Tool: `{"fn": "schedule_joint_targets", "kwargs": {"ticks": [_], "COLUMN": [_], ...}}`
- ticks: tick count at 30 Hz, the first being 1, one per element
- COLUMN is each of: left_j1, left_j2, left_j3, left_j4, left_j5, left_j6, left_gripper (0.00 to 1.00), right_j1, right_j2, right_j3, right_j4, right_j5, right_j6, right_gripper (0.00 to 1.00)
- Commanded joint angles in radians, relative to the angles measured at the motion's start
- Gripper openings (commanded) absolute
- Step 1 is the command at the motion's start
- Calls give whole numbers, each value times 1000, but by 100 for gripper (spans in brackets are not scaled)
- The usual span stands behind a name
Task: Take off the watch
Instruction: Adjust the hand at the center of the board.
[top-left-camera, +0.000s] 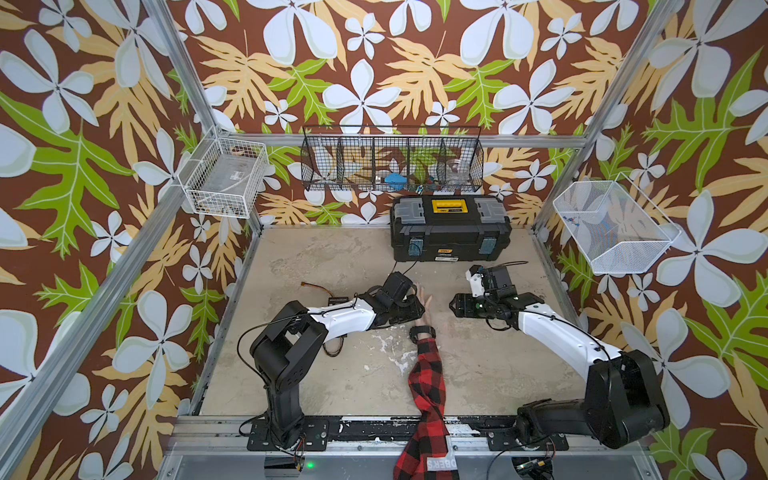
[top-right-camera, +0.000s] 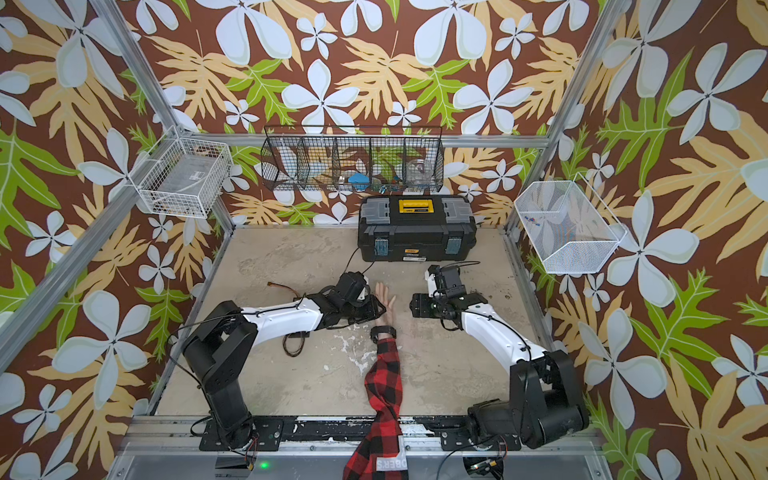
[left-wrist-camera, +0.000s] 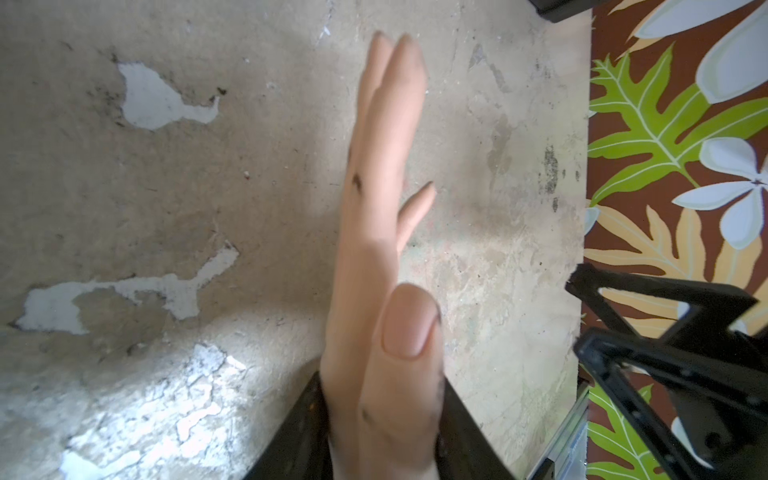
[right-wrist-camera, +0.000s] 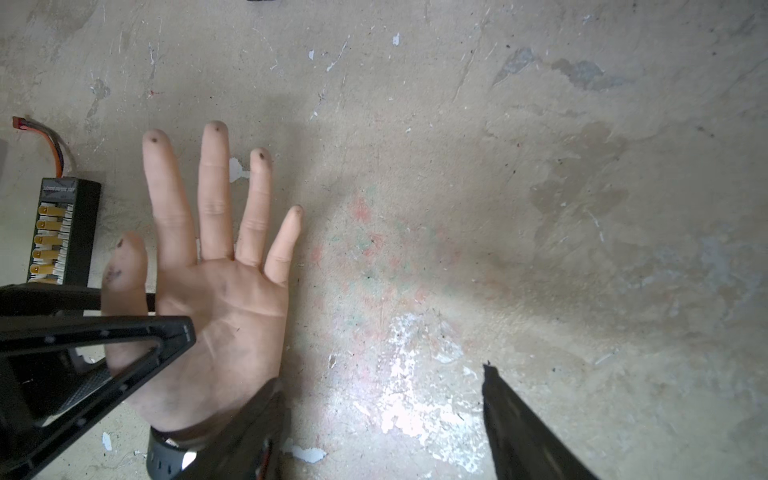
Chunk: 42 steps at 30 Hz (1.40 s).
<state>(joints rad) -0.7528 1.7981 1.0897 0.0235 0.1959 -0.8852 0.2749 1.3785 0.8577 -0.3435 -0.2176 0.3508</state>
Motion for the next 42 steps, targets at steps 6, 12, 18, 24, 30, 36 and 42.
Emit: {"fn": "schedule_joint_targets", "kwargs": {"ticks": [6, 12, 18, 24, 30, 36, 42], "left_j1": [0, 1, 20, 48, 58, 61, 69], "left_j2": [-63, -77, -47, -28, -22, -48, -94], "left_j3": [-46, -87, -103, -127, -128, -141, -149], "left_j4": [109, 154, 174, 207, 202, 205, 179], "left_j5": [45, 79, 124, 152, 152, 144, 116], "left_j6": [30, 43, 64, 79, 108, 125, 146], "left_gripper": [28, 24, 23, 29, 39, 52, 55], "right_j1": [-1, 0, 0, -1, 1, 1, 1], "right_j2": [-8, -13, -20, -24, -24, -38, -61], "right_j3": [3, 4, 3, -3, -9, -41, -95], "right_j4": [-3, -12, -20, -16, -5, 26, 90], "right_j5": [-9, -17, -27, -50, -93, -174, -280], "right_j6": [-4, 2, 4, 14, 19, 28, 31], "right_gripper": [76, 75, 75, 75, 75, 75, 74]}}
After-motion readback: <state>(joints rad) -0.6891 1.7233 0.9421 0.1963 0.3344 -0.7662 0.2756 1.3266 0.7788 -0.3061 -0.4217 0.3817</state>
